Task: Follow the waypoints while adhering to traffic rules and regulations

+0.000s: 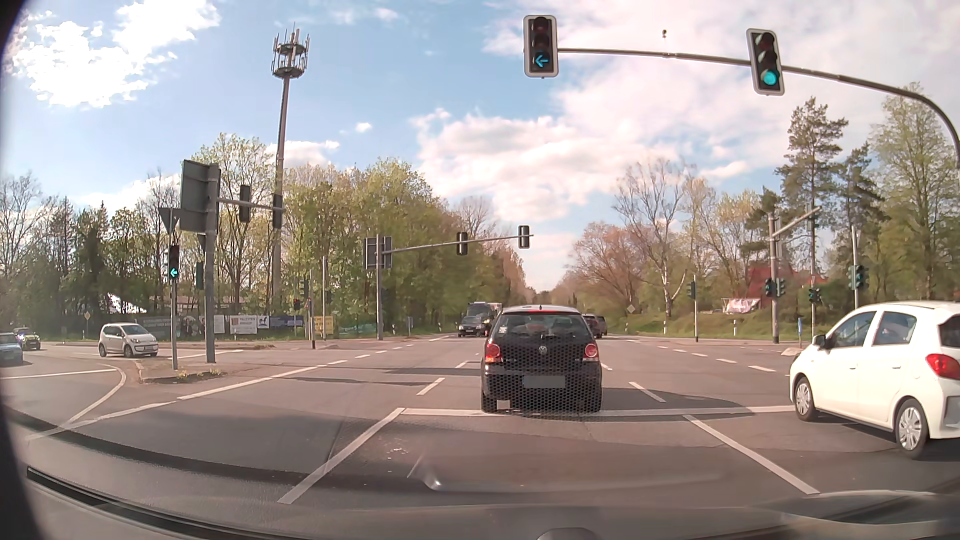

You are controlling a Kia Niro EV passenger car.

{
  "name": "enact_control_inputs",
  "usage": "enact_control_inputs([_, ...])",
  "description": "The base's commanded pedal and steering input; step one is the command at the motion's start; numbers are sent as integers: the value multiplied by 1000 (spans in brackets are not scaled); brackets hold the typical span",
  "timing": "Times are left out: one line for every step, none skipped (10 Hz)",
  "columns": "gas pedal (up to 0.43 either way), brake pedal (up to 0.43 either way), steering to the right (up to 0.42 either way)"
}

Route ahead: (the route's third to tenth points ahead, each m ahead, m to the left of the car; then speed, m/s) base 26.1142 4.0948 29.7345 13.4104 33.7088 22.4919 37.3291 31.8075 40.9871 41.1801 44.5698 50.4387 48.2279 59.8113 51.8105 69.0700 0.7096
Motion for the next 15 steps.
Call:
enact_control_inputs([240,0,-1])
enact_control_inputs([260,0,-1])
enact_control_inputs([280,0,-1])
enact_control_inputs([287,0,-1])
enact_control_inputs([311,0,-1])
enact_control_inputs([319,0,-1])
enact_control_inputs([319,0,-1])
enact_control_inputs([331,0,-1])
enact_control_inputs([331,0,-1])
enact_control_inputs([339,0,-1])
enact_control_inputs([339,0,-1])
enact_control_inputs([339,0,-1])
enact_control_inputs([339,0,-1])
enact_control_inputs([350,0,-1])
enact_control_inputs([350,0,-1])
